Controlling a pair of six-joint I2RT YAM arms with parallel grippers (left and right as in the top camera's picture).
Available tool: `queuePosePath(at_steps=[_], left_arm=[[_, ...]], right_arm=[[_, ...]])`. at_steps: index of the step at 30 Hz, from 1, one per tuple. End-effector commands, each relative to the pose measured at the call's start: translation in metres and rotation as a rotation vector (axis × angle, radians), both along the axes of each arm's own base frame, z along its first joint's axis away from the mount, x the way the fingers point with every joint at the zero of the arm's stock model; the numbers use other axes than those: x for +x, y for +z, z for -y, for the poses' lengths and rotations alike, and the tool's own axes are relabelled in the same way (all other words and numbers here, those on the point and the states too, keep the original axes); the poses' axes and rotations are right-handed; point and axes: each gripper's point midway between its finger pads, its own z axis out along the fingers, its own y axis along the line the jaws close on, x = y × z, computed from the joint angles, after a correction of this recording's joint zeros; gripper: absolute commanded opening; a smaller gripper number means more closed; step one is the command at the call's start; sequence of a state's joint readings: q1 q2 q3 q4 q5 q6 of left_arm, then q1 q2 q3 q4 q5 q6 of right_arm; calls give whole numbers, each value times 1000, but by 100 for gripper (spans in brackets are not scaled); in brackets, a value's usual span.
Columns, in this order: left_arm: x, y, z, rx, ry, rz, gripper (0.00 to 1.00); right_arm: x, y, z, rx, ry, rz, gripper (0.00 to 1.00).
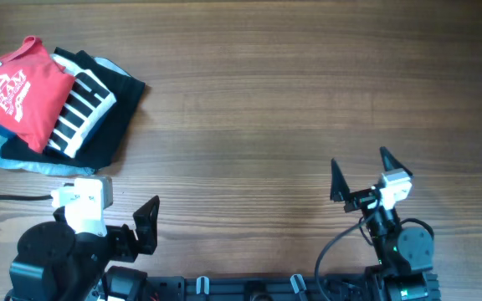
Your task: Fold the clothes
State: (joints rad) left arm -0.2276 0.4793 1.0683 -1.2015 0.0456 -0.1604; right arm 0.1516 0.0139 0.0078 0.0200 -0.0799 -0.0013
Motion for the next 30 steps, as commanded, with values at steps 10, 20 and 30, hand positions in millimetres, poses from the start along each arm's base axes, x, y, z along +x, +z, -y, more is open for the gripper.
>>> queuePosePath(at_steps=[10, 20, 30], left_arm=[[1, -1, -2, 3, 10, 3, 100], [1, -1, -2, 3, 10, 3, 100], [-3, -10, -32, 44, 183, -35, 100]], right_arm=[[-1, -2, -3, 18, 19, -10, 100], [-1, -2, -3, 18, 19, -10, 100], [-1, -2, -3, 18, 19, -10, 100]])
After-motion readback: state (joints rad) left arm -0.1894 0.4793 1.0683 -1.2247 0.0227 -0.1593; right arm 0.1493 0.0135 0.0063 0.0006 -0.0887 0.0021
